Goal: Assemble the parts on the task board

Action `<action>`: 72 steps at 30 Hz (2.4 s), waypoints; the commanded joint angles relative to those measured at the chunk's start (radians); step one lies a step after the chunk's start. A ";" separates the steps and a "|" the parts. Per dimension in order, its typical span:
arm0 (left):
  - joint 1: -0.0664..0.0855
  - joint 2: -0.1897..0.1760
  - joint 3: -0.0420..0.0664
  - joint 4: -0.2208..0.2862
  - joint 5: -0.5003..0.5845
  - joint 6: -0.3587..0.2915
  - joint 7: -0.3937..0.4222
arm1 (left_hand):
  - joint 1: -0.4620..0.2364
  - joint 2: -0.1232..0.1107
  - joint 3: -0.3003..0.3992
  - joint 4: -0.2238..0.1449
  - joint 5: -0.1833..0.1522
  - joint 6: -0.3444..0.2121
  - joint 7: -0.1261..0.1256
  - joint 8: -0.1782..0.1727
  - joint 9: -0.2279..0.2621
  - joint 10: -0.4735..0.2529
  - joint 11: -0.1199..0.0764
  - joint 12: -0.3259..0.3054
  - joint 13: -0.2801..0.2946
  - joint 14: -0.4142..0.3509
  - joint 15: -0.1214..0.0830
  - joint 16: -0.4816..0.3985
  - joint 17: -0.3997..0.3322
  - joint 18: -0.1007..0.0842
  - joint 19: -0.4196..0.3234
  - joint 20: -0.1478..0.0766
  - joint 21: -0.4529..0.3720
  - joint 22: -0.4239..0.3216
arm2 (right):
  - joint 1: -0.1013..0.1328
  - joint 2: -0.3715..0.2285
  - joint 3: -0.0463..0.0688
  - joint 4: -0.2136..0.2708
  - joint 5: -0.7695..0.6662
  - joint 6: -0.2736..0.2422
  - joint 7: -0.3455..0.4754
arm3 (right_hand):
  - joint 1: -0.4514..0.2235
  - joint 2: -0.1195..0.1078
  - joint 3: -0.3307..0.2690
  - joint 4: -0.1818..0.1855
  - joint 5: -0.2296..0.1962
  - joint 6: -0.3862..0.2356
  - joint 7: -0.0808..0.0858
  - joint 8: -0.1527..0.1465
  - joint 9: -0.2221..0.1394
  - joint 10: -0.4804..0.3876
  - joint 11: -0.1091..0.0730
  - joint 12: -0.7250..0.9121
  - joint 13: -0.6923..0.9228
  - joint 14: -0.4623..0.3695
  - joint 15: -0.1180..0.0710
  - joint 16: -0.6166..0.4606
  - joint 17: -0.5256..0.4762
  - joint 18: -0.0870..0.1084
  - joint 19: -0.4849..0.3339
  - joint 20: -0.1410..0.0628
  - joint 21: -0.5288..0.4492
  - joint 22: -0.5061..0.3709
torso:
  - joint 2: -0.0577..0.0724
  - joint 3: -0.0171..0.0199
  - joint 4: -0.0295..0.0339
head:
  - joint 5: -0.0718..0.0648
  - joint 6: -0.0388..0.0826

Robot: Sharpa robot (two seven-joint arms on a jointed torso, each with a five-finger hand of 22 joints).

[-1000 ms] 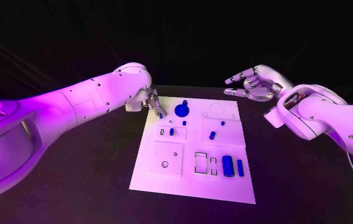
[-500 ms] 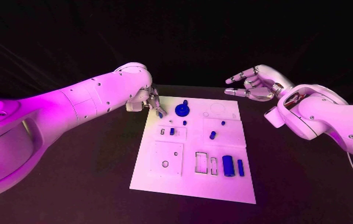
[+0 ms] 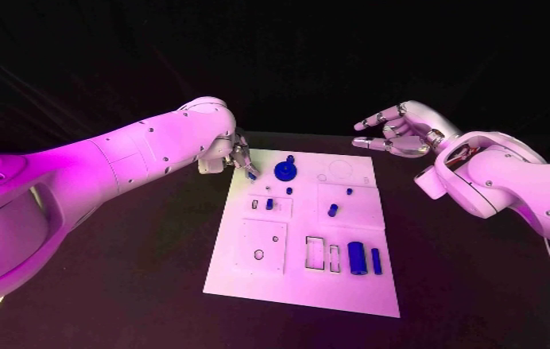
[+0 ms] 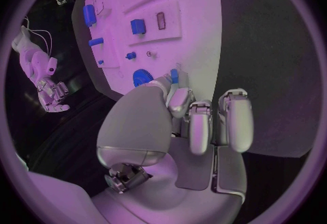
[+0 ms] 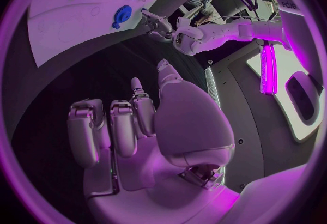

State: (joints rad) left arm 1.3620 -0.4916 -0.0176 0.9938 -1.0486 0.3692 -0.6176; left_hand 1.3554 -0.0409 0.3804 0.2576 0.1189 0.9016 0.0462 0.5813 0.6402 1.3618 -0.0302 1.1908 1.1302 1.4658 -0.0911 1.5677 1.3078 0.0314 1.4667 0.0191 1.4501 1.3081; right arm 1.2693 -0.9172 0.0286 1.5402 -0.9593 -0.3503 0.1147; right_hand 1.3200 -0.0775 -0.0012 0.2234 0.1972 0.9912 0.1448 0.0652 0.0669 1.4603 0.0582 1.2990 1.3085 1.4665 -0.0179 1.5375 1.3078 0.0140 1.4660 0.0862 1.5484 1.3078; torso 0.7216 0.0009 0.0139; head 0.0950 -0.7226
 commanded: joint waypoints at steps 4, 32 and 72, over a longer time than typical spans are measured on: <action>0.000 -0.035 0.000 0.049 0.028 -0.067 0.010 | -0.040 -0.013 0.159 -0.126 -0.004 -0.004 0.000 0.017 0.007 0.005 0.003 0.008 -0.001 0.105 0.006 0.003 0.263 0.006 0.047 0.001 -0.005 0.115 | -0.002 0.002 0.000 -0.001 -0.014 0.016 -0.006 | 0.001 0.011 -0.005 -0.001 0.006 0.004 -0.001 0.005 0.002 -0.007 -0.001 -0.002 0.105 0.087 0.003 -0.004 0.189 -0.001 0.074 0.005 -0.006 0.209 | -0.003 0.0015 0.0060 | 0.003 0.000; -0.079 -0.285 -0.016 0.518 -0.130 -0.380 0.038 | -0.070 -0.066 0.205 -0.145 -0.057 0.015 -0.011 0.033 0.014 0.028 -0.006 0.032 0.022 0.105 0.001 0.003 0.263 0.001 0.056 -0.003 0.012 0.137 | -0.011 -0.002 -0.003 -0.004 -0.015 0.023 -0.005 | 0.001 0.013 -0.006 -0.001 0.007 0.004 -0.001 0.005 0.002 -0.008 -0.001 -0.003 0.104 0.087 0.003 -0.004 0.188 -0.001 0.074 0.005 -0.007 0.209 | -0.002 0.0008 0.0056 | 0.006 -0.010; -0.108 -0.284 -0.019 0.518 -0.131 -0.234 -0.008 | -0.078 -0.076 0.202 -0.140 -0.072 0.022 -0.014 0.034 0.013 0.028 -0.008 0.028 0.017 0.105 -0.001 0.003 0.263 0.002 0.055 -0.005 0.008 0.133 | -0.013 -0.003 -0.004 -0.003 -0.016 0.025 -0.004 | 0.001 0.015 -0.007 0.000 0.007 0.004 -0.001 0.005 0.002 -0.008 -0.001 -0.004 0.103 0.087 0.003 -0.005 0.187 0.000 0.072 0.005 -0.008 0.207 | -0.003 0.0025 0.0046 | 0.010 -0.030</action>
State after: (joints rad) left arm 1.2559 -0.7768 -0.0354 1.5127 -1.1741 0.0999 -0.6175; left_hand 1.2670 -0.1196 0.5395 0.1585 0.0444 0.9044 0.0481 0.6127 0.6522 1.3847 -0.0356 1.2229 1.1480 1.4657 -0.0911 1.5677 1.3073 0.0315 1.4666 0.0192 1.4588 1.3075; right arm 1.2571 -0.9200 0.0246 1.5361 -0.9661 -0.3367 0.1088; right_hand 1.3199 -0.0696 -0.0011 0.2234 0.2011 0.9912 0.1448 0.0652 0.0669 1.4603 0.0582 1.2990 1.3087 1.4665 -0.0179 1.5375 1.3080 0.0140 1.4660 0.0862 1.5445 1.3079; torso 0.7191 0.0035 0.0189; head 0.1043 -0.7510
